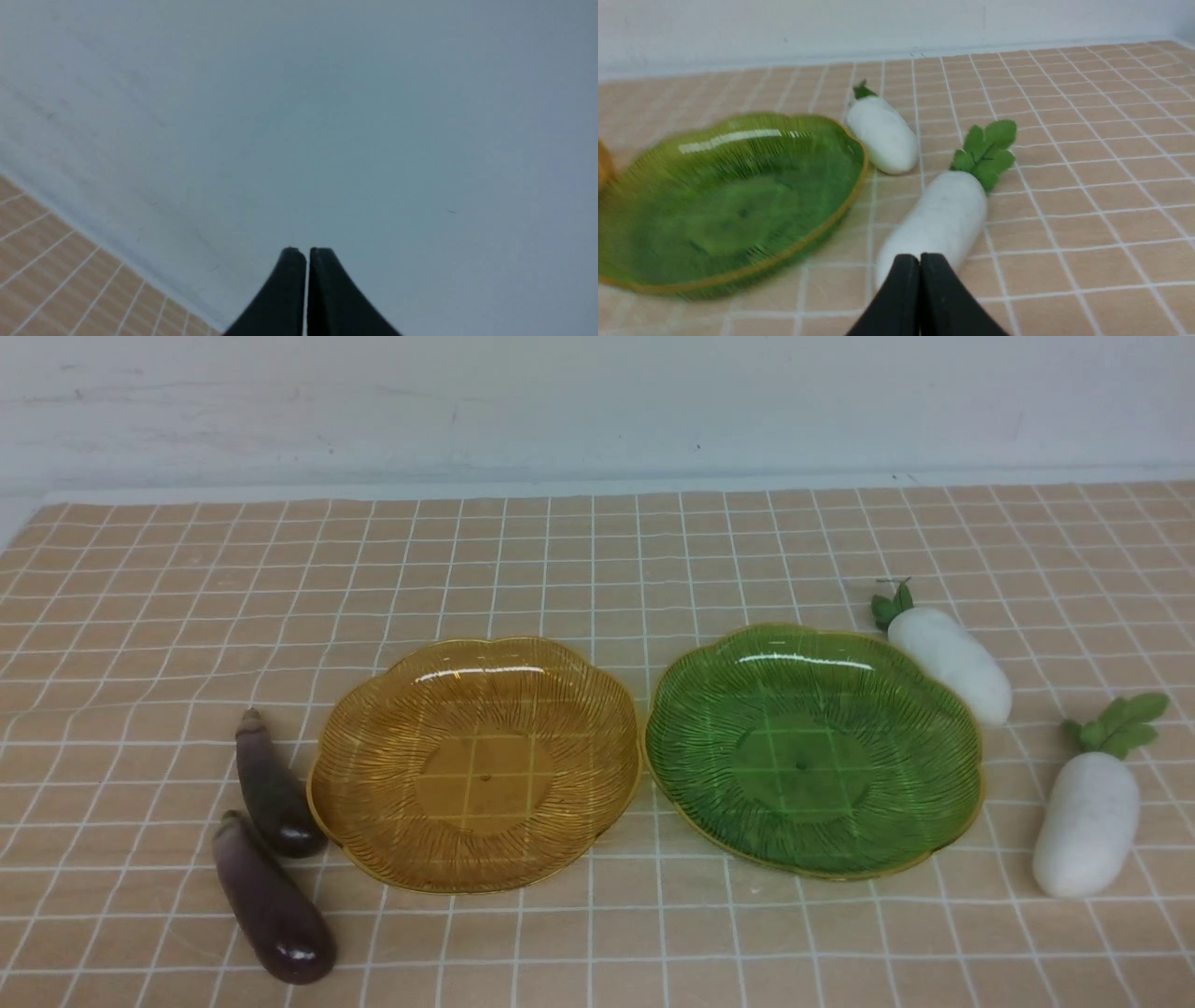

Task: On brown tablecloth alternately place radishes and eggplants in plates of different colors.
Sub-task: 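Pick up the eggplant and place it in the yellow plate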

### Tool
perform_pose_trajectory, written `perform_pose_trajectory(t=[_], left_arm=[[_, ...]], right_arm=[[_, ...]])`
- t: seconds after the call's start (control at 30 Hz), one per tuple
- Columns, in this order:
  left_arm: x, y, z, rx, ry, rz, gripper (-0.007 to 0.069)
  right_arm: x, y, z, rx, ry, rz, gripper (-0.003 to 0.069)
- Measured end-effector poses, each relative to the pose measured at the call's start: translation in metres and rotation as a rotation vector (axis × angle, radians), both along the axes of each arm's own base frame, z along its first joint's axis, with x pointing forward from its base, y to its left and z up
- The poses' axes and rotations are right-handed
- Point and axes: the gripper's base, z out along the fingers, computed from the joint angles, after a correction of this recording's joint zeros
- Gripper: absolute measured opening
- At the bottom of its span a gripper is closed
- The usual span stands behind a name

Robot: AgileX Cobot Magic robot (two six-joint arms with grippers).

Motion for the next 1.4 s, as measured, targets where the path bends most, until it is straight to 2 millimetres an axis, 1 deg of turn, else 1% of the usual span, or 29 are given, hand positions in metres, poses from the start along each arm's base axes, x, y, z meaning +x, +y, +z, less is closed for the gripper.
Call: perform_pose_trajectory(t=[0.07, 0.1, 0.13, 0.17, 0.2, 0.23, 0.27, 0.3, 0.33, 0.37, 0.47, 0.53, 0.6, 0.63, 0.67, 0.73, 0.77, 0.8, 0.87, 0.93, 1.0, 1.1, 1.13, 1.3, 1.33, 1.4], left_arm=[[-0.005, -0.006, 0.034, 0.098, -0.005, -0.040, -0.0004], [-0.003, -0.011, 0.054, 0.188, 0.027, -0.073, -0.0004], [0.001, -0.017, 0.068, 0.278, 0.074, -0.110, -0.0004], [0.013, -0.024, 0.079, 0.365, 0.162, -0.175, -0.0004], [0.027, -0.031, 0.086, 0.437, 0.264, -0.258, -0.0004], [0.040, -0.038, 0.087, 0.496, 0.374, -0.346, -0.0004], [0.054, -0.043, 0.083, 0.529, 0.494, -0.424, -0.0004], [0.064, -0.044, 0.078, 0.552, 0.569, -0.457, -0.0004], [0.077, -0.047, 0.068, 0.563, 0.698, -0.524, -0.0004], [0.090, -0.047, 0.058, 0.561, 0.808, -0.555, -0.0004], [0.114, -0.044, 0.032, 0.519, 1.034, -0.565, -0.0004], [0.126, -0.039, 0.019, 0.487, 1.139, -0.538, -0.0004], [0.136, -0.029, 0.008, 0.450, 1.223, -0.494, -0.0004], [0.140, -0.023, 0.003, 0.425, 1.255, -0.473, -0.0004], [0.143, -0.018, 0.000, 0.401, 1.280, -0.457, -0.0004], [0.149, -0.008, -0.004, 0.326, 1.322, -0.431, -0.0003], [0.155, -0.002, -0.007, 0.267, 1.343, -0.425, -0.0003], [0.161, 0.000, -0.007, 0.236, 1.342, -0.427, -0.0003], [0.172, 0.000, -0.005, 0.214, 1.324, -0.452, -0.0002], [0.184, -0.002, -0.002, 0.215, 1.302, -0.476, 0.0009], [0.193, -0.004, -0.002, 0.239, 1.284, -0.482, 0.0043], [0.206, -0.011, -0.015, 0.271, 1.314, -0.504, 0.0149], [0.209, -0.014, -0.023, 0.283, 1.337, -0.519, 0.0213], [0.222, -0.019, -0.051, 0.294, 1.420, -0.547, 0.0461], [0.223, -0.019, -0.055, 0.300, 1.438, -0.551, 0.0497], [0.224, -0.018, -0.062, 0.305, 1.465, -0.550, 0.0533]], right_arm=[[0.001, 0.001, 0.008, 0.215, -0.086, -0.014, -0.0015], [0.001, 0.001, 0.013, 0.357, -0.137, -0.026, -0.0015], [0.001, 0.000, 0.016, 0.467, -0.168, -0.036, -0.0015], [0.001, -0.001, 0.018, 0.563, -0.194, -0.046, -0.0015], [0.001, -0.002, 0.020, 0.641, -0.216, -0.055, -0.0015], [0.001, -0.003, 0.021, 0.713, -0.236, -0.065, -0.0015], [0.001, -0.004, 0.022, 0.741, -0.246, -0.070, -0.0015], [0.001, -0.004, 0.022, 0.743, -0.251, -0.073, -0.0015], [0.001, -0.004, 0.023, 0.730, -0.253, -0.073, -0.0015], [0.001, -0.004, 0.023, 0.717, -0.255, -0.074, -0.0015], [0.001, -0.005, 0.023, 0.717, -0.264, -0.078, -0.0015], [0.000, 0.000, 0.027, 0.688, -0.214, -0.034, -0.0015], [-0.005, 0.008, 0.047, 0.557, -0.177, 0.057, -0.0015], [-0.009, 0.011, 0.062, 0.479, -0.185, 0.094, -0.0015], [-0.012, 0.015, 0.076, 0.395, -0.155, 0.135, -0.0015], [-0.014, 0.019, 0.108, 0.292, -0.117, 0.188, -0.0015], [-0.011, 0.021, 0.120, 0.249, -0.053, 0.214, -0.0015], [-0.009, 0.023, 0.138, 0.207, -0.018, 0.235, -0.0015], [0.006, 0.027, 0.165, 0.123, 0.149, 0.281, -0.0015], [0.020, 0.027, 0.173, 0.048, 0.297, 0.310, -0.0015], [0.038, 0.027, 0.172, -0.029, 0.410, 0.341, -0.0015], [0.048, 0.027, 0.166, -0.054, 0.458, 0.359, -0.0015], [0.048, 0.027, 0.165, -0.057, 0.459, 0.360, -0.0015], [0.050, 0.027, 0.160, -0.058, 0.459, 0.355, -0.0015], [0.050, 0.026, 0.160, -0.059, 0.455, 0.354, -0.0015], [0.051, 0.026, 0.161, -0.059, 0.444, 0.349, -0.0015]])
